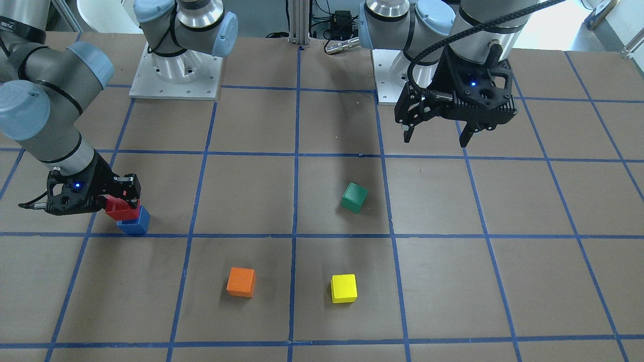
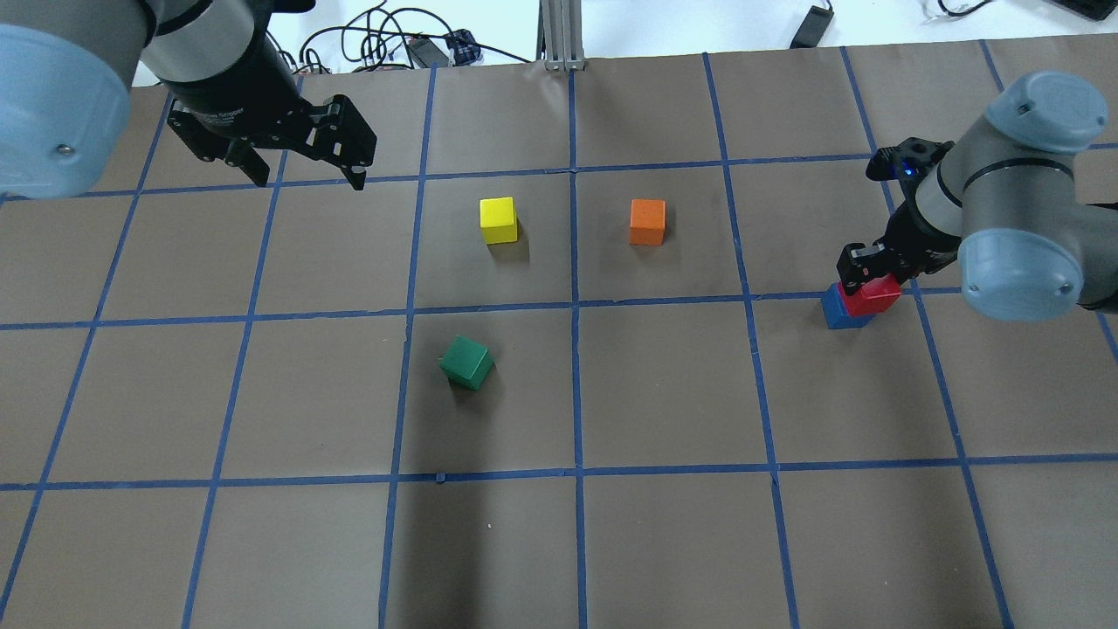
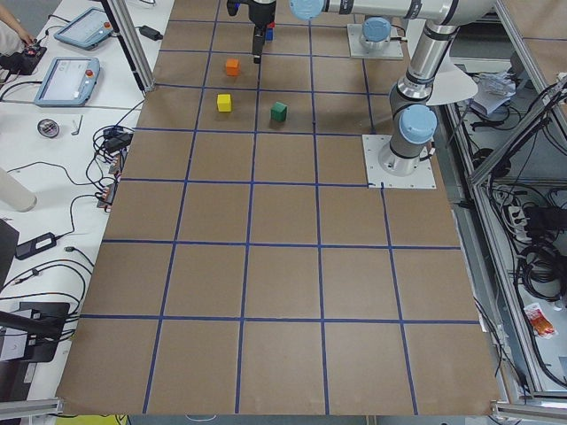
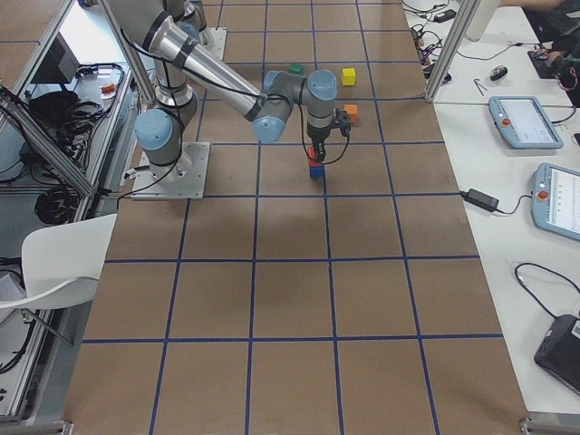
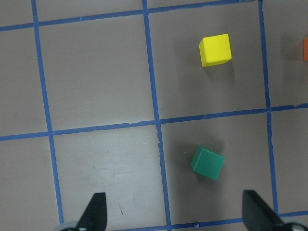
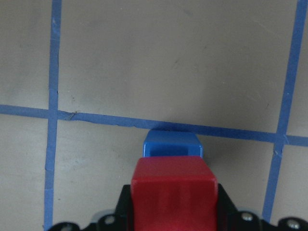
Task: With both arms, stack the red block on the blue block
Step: 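Open the right gripper to release the red cube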
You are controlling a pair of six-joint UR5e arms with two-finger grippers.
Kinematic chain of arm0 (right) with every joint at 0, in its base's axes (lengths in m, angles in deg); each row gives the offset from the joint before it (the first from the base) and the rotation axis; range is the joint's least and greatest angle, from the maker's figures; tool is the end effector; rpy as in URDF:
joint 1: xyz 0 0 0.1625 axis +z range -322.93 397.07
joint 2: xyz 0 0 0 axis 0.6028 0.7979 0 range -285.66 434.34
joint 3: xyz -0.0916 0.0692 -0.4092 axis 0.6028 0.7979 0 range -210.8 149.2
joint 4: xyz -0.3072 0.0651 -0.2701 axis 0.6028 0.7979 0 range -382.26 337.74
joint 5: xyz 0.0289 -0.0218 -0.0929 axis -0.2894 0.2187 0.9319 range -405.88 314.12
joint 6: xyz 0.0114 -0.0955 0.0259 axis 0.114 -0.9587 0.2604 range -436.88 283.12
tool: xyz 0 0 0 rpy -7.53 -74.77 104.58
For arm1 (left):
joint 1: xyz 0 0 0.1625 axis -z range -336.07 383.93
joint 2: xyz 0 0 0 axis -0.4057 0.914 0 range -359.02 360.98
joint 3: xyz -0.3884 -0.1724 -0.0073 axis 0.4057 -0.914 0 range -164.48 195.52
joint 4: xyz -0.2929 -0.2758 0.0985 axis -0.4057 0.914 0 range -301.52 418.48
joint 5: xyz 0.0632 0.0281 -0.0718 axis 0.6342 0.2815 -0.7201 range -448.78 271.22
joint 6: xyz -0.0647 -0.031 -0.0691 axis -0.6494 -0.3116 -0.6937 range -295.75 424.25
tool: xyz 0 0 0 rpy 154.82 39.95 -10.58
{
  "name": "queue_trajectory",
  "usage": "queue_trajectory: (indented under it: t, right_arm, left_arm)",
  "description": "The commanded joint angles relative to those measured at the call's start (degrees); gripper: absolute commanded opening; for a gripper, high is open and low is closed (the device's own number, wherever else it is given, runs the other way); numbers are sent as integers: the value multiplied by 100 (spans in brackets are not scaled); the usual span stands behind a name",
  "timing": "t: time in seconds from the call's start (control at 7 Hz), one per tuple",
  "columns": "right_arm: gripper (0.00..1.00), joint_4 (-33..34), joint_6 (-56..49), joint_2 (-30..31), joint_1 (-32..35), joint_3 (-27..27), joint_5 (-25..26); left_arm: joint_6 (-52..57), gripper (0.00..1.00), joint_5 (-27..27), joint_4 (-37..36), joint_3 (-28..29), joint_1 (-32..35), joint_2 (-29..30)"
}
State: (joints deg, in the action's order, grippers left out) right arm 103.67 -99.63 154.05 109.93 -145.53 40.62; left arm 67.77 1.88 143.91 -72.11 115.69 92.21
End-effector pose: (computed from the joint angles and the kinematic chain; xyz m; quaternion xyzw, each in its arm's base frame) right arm -0.0138 -0.5173 0.2578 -0.0492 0.9983 -0.0180 0.0260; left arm -0.1476 -0.5060 0.5060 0.0457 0.9977 -0.0497 0.0065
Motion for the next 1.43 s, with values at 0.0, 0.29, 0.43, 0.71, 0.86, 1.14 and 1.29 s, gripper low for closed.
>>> queue_trajectory:
  t: [0.0,0.29,0.43,0.71,0.86,1.14,1.29]
  right_arm:
    - [0,10,122,-35,0,-6,-1]
    - [64,10,470,-35,0,3,34]
    - [95,10,848,-43,0,-6,8]
    - [100,-16,860,-26,0,20,17]
    - [100,-103,860,26,0,142,69]
    - [100,-1439,860,316,0,1087,87]
    - [100,-2414,878,343,0,1693,104]
  left_arm:
    - [0,100,5,0,0,0,0]
    - [0,100,-4,0,0,0,9]
    - [0,100,-4,0,0,0,9]
    - [0,100,-4,-9,0,0,9]
    - [0,100,-4,-9,0,0,9]
    - [0,100,-4,-9,0,0,9]
    - [0,100,-4,-9,0,0,26]
